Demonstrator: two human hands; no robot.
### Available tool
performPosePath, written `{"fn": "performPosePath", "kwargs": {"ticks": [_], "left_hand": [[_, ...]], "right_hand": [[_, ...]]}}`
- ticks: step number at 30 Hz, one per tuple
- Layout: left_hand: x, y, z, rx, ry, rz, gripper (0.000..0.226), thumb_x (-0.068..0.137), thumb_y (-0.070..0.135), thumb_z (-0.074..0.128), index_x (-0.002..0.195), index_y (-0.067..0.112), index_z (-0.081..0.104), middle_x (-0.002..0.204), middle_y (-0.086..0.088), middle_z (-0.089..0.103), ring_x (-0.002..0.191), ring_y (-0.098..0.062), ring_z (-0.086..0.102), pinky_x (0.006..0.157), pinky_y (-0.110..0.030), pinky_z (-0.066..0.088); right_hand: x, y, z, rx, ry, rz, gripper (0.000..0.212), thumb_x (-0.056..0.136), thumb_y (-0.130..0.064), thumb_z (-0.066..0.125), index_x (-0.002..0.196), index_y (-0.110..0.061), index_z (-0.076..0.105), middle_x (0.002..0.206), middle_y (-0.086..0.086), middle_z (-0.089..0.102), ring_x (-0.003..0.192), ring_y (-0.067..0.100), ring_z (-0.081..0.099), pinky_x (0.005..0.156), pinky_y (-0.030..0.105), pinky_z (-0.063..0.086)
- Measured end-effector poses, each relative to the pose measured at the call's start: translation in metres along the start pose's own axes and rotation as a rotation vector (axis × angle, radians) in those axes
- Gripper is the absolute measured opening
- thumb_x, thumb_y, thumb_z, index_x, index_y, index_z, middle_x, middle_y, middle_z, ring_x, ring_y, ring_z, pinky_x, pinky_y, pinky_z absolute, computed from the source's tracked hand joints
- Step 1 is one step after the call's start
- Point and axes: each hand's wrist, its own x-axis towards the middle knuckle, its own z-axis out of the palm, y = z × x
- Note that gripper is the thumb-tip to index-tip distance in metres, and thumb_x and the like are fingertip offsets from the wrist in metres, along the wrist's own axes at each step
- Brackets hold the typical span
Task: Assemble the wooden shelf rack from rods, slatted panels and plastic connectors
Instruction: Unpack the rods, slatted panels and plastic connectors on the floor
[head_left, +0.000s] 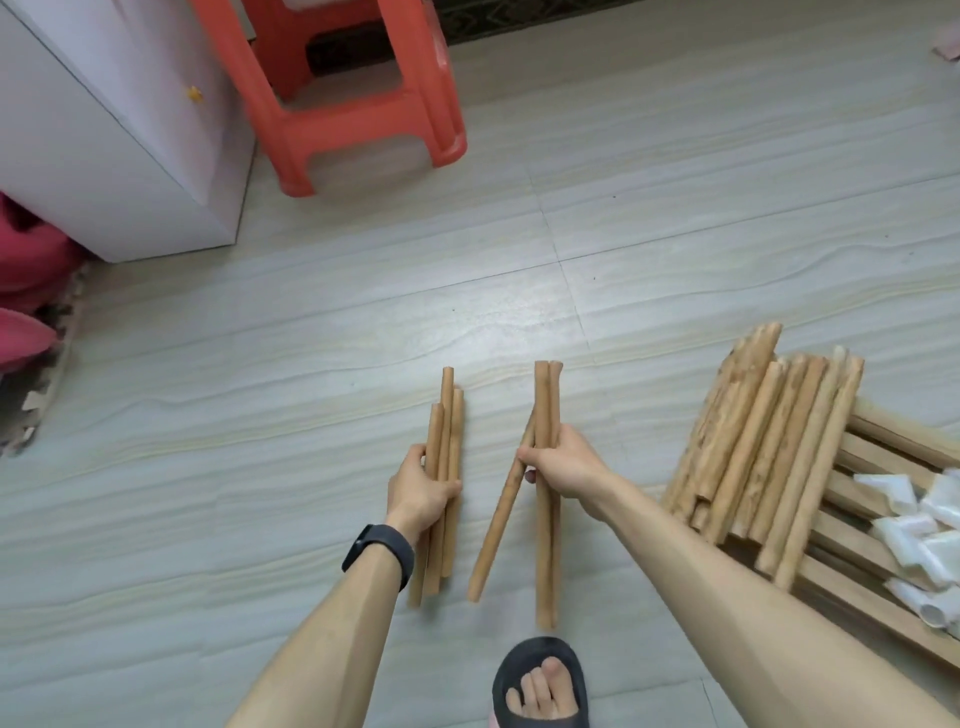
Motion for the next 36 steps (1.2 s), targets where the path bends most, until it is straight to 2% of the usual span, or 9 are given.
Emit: {"fn": "performPosePath", "kwargs": {"ticks": [3, 6, 13, 19, 24, 28, 33, 34, 36], "left_hand": [[0.001, -0.012, -0.004, 0.009, 0.025, -0.011, 0.053, 0.081, 0.022, 0.081, 0.123, 0.026, 0.048, 0.1, 0.008, 0.062, 0.084, -0.004, 0.06, 0.06, -0.015, 0.043], [0.001, -0.017, -0.008, 0.057, 0.025, -0.032, 0.058, 0.082, 0.023, 0.079, 0.129, 0.022, 0.046, 0.107, 0.005, 0.061, 0.091, -0.012, 0.061, 0.068, -0.021, 0.048], [-0.001, -0.014, -0.008, 0.117, 0.08, -0.049, 0.065, 0.087, 0.028, 0.064, 0.147, 0.02, 0.039, 0.134, -0.011, 0.052, 0.124, -0.025, 0.048, 0.103, -0.039, 0.045], [-0.025, -0.006, 0.013, 0.304, 0.072, 0.094, 0.089, 0.092, 0.061, 0.054, 0.161, 0.031, 0.006, 0.167, -0.011, 0.01, 0.153, -0.029, 0.011, 0.122, -0.049, 0.021], [-0.032, -0.021, 0.036, 0.527, -0.005, 0.132, 0.086, 0.093, 0.068, 0.046, 0.157, 0.048, -0.008, 0.164, -0.002, -0.031, 0.155, -0.029, -0.012, 0.122, -0.058, 0.014], [-0.028, -0.027, 0.035, 0.486, 0.01, 0.127, 0.076, 0.098, 0.06, 0.042, 0.157, 0.048, -0.004, 0.165, 0.003, -0.029, 0.155, -0.028, -0.011, 0.123, -0.056, 0.011], [-0.019, -0.031, 0.01, 0.498, 0.013, 0.101, 0.076, 0.098, 0.053, 0.048, 0.159, 0.044, 0.004, 0.168, 0.001, -0.02, 0.155, -0.03, -0.002, 0.123, -0.053, 0.015], [-0.019, -0.031, 0.004, 0.496, -0.001, 0.095, 0.077, 0.097, 0.052, 0.05, 0.159, 0.043, 0.005, 0.168, 0.0, -0.017, 0.155, -0.031, 0.001, 0.123, -0.053, 0.018], [-0.02, -0.026, -0.005, 0.514, -0.035, 0.074, 0.078, 0.097, 0.048, 0.053, 0.16, 0.041, 0.007, 0.169, -0.004, -0.013, 0.154, -0.033, 0.008, 0.122, -0.052, 0.021]], "right_hand": [[0.021, 0.012, 0.021, 0.048, 0.027, 0.046, 0.012, 0.091, -0.01, 0.066, 0.083, -0.015, 0.058, 0.079, 0.007, 0.066, 0.064, 0.017, 0.065, 0.053, 0.023, 0.048], [0.029, 0.018, 0.028, 0.19, 0.033, 0.164, 0.011, 0.092, -0.013, 0.07, 0.1, -0.013, 0.063, 0.085, 0.008, 0.068, 0.066, 0.019, 0.065, 0.052, 0.024, 0.048], [0.023, 0.015, 0.015, 0.42, -0.089, 0.239, 0.042, 0.095, -0.002, 0.062, 0.131, -0.021, 0.054, 0.124, -0.007, 0.066, 0.103, 0.017, 0.069, 0.094, 0.045, 0.053], [-0.004, 0.029, 0.019, 0.253, -0.073, 0.195, 0.044, 0.096, -0.005, 0.057, 0.139, -0.016, 0.054, 0.112, -0.002, 0.064, 0.086, 0.017, 0.055, 0.067, 0.027, 0.041], [-0.021, 0.044, 0.039, 0.127, -0.204, 0.142, 0.06, 0.096, 0.012, 0.045, 0.151, -0.014, 0.044, 0.148, 0.0, 0.052, 0.125, 0.016, 0.057, 0.073, 0.015, 0.048], [-0.021, 0.041, 0.051, 0.147, -0.247, 0.121, 0.068, 0.095, 0.017, 0.037, 0.156, -0.014, 0.036, 0.149, -0.005, 0.049, 0.131, 0.02, 0.057, 0.105, 0.035, 0.046], [-0.014, 0.034, 0.073, 0.129, -0.326, 0.097, 0.068, 0.094, 0.018, 0.035, 0.156, -0.011, 0.033, 0.132, -0.008, 0.052, 0.135, 0.026, 0.053, 0.063, 0.011, 0.043], [-0.012, 0.033, 0.075, 0.106, -0.335, 0.075, 0.068, 0.093, 0.019, 0.032, 0.155, -0.008, 0.034, 0.131, -0.006, 0.051, 0.137, 0.026, 0.051, 0.065, 0.008, 0.043], [-0.009, 0.032, 0.071, 0.008, -0.319, 0.033, 0.066, 0.093, 0.017, 0.031, 0.155, -0.006, 0.034, 0.15, -0.001, 0.045, 0.144, 0.019, 0.04, 0.096, 0.007, 0.04]]}}
